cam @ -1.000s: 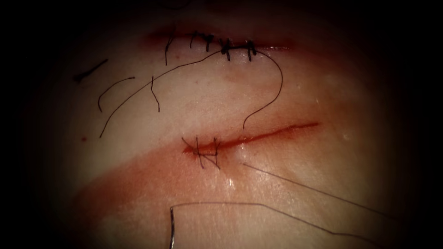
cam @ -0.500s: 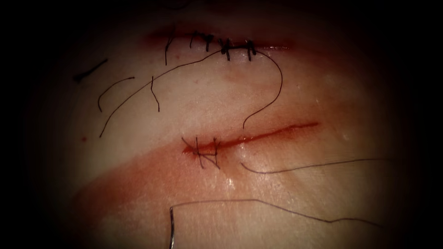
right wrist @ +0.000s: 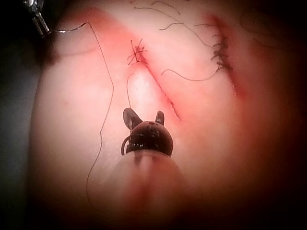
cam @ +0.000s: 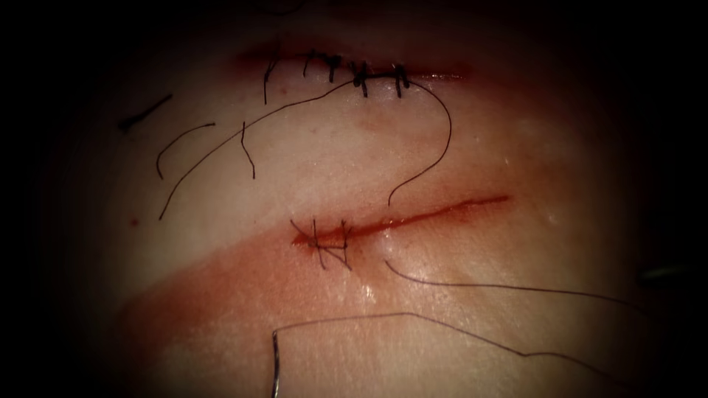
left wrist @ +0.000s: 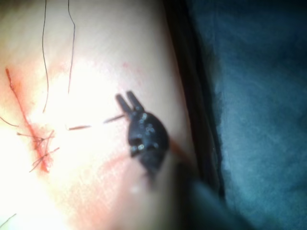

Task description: Wound Closure

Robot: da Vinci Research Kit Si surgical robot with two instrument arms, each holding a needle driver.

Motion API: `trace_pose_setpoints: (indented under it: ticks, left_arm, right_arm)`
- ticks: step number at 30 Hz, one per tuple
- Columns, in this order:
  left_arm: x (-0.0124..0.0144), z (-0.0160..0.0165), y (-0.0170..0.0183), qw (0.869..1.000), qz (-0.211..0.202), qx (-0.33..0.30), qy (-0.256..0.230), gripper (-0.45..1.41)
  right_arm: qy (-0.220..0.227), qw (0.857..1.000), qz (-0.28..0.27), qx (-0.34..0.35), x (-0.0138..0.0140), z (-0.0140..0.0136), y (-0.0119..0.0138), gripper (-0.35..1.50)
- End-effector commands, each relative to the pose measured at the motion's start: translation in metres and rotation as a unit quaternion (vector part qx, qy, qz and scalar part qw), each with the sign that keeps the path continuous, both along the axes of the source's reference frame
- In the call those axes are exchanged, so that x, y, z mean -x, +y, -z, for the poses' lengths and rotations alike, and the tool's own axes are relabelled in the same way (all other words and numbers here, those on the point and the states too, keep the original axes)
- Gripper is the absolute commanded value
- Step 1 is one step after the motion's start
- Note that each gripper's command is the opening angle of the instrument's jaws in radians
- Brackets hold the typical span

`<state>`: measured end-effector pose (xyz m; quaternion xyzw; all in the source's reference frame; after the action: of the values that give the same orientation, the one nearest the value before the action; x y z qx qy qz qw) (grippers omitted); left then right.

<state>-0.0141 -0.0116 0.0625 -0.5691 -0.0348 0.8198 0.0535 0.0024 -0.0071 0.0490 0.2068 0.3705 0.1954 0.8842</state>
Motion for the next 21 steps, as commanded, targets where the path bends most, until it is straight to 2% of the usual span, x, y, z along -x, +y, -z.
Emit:
trace_pose_setpoints:
  ticks: [1, 3, 5, 7, 8, 10, 16, 21]
  left_arm:
    - [0.0008, -0.0006, -0.0007, 1.000, 0.000, -0.002, -0.001, -0.45]
    - [0.0009, -0.0006, -0.0007, 1.000, 0.001, -0.001, -0.001, -0.45]
    - [0.0010, -0.0006, -0.0007, 1.000, 0.001, -0.001, 0.000, -0.45]
    - [0.0010, -0.0006, -0.0007, 1.000, 0.001, -0.001, 0.000, -0.45]
    - [0.0010, -0.0006, -0.0007, 1.000, 0.001, -0.001, 0.000, -0.45]
    - [0.0009, -0.0006, -0.0007, 1.000, 0.001, -0.002, -0.001, -0.45]
    - [0.0010, -0.0005, -0.0006, 1.000, 0.001, -0.002, -0.001, -0.45]
    - [0.0010, -0.0005, -0.0007, 1.000, 0.001, -0.002, -0.001, -0.45]
  right_arm:
    - [0.022, 1.000, -0.005, -0.007, -0.0009, -0.0007, 0.0006, 1.48]
    - [0.039, 0.999, -0.011, -0.011, -0.0020, -0.0009, 0.0015, 1.46]
    - [0.022, 1.000, -0.015, 0.006, -0.0041, -0.0014, 0.0019, 1.46]
    - [-0.009, 0.999, -0.024, 0.028, -0.0091, -0.0028, 0.0011, 1.48]
    - [-0.024, 0.999, -0.019, 0.025, -0.0106, -0.0034, 0.0005, 1.46]
    - [-0.047, 0.999, -0.006, 0.021, -0.0140, -0.0051, -0.0014, 1.31]
    - [-0.117, 0.990, 0.015, 0.073, -0.0193, -0.0092, -0.0043, 1.23]
    - [-0.150, 0.982, 0.017, 0.112, -0.0218, -0.0127, -0.0054, 1.21]
